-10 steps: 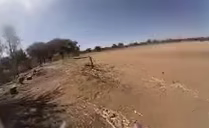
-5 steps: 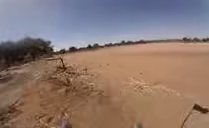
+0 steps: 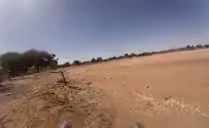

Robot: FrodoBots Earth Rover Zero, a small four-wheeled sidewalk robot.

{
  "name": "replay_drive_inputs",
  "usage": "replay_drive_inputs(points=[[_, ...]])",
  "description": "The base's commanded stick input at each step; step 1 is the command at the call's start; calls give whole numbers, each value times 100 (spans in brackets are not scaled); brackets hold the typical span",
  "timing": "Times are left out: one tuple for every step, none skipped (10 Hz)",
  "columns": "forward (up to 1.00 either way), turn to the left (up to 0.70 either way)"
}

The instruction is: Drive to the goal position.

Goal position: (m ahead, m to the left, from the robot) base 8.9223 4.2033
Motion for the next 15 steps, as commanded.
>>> replay_drive_inputs(points=[[70,27],[70,27],[70,14],[70,2],[70,0],[70,0],[70,0],[70,0],[70,0],[70,0],[70,0],[70,0],[70,-1],[70,-13],[70,-24]])
